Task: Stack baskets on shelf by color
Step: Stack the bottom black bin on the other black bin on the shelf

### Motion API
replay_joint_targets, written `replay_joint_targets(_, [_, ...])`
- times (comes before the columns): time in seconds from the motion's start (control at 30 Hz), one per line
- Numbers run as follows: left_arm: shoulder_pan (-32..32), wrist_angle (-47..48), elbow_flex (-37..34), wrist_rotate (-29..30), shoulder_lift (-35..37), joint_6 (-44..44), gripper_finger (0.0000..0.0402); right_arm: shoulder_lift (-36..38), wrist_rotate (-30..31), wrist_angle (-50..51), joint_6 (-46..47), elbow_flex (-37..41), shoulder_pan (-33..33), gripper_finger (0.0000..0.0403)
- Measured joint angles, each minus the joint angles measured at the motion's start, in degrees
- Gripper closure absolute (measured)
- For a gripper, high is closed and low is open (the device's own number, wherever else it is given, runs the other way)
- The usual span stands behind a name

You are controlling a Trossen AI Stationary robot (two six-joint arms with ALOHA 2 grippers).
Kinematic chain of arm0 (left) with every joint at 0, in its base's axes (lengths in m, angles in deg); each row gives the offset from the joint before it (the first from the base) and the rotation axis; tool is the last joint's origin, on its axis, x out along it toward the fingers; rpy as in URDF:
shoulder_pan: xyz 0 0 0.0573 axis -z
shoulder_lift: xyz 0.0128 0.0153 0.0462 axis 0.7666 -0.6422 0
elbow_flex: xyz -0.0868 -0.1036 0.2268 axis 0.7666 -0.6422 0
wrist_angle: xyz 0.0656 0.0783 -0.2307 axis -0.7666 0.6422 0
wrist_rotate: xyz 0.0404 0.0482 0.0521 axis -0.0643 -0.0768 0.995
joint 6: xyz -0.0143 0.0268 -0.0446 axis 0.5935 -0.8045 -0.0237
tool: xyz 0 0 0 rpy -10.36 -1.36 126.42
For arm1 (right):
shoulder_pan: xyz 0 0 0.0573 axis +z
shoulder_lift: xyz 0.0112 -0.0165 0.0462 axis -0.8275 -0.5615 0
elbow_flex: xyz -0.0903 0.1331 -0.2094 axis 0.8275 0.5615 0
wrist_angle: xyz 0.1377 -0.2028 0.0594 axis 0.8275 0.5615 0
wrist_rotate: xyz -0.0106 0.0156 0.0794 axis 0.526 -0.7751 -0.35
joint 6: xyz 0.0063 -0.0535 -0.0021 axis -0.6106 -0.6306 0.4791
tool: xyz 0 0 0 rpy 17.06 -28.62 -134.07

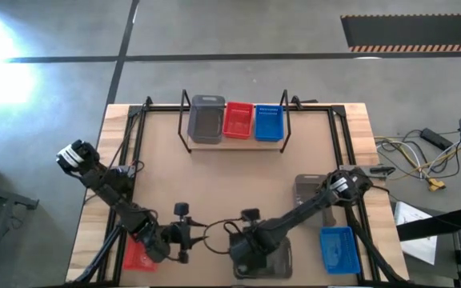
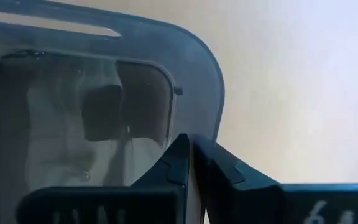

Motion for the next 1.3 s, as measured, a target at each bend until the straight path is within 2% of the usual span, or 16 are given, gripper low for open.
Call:
replay_joint_targets(0.13, [1.28, -0.03, 0.96, 6.91, 0.02, -1.4, 0.026, -0.08, 2.35, -3.35, -18.71, 0.0, -3.81, 0.039])
replay_joint_targets(0.33, [4.2, 0.09, 1.6, 7.9, 0.07, -1.36, 0.026, -0.79, 2.36, -12.54, -43.25, 0.5, -9.76, 0.0389])
replay_joint_targets(0.53, [8.32, 0.54, 1.6, 8.65, 0.09, -1.02, 0.026, -1.7, 3.06, -23.89, -55.82, 0.74, -14.18, 0.0383])
replay_joint_targets(0.67, [9.94, 0.54, 1.6, 8.62, 0.09, -1.0, 0.026, -2.49, 3.43, -31.88, -59.5, 0.89, -15.66, 0.034])
replay_joint_targets(0.77, [10.29, 0.56, 1.6, 8.63, 0.11, -0.98, 0.026, -2.56, 4.19, -35.53, -59.17, 0.67, -16.18, 0.0293])
replay_joint_targets(0.9, [10.3, 0.56, 1.6, 8.62, 0.11, -0.98, 0.026, -0.57, 12.96, -29.09, -48.6, -1.78, -15.26, 0.0255])
replay_joint_targets(1.13, [9.7, 3.72, 2.26, 7.03, 0.11, -2.66, 0.026, 6.92, 13.59, -14.04, -28.03, -0.73, -7.71, 0.0265])
replay_joint_targets(1.23, [7.88, 10.86, 5.2, 2.18, 0.11, -4.32, 0.026, 8.49, 13.6, -13.72, -18.69, 1.78, -1.68, 0.0278])
replay_joint_targets(1.3, [5.48, 18.41, 8.35, -3.82, 0.11, -4.27, 0.026, 8.73, 14.09, -16.16, -13.18, 3.58, 2.92, 0.0281])
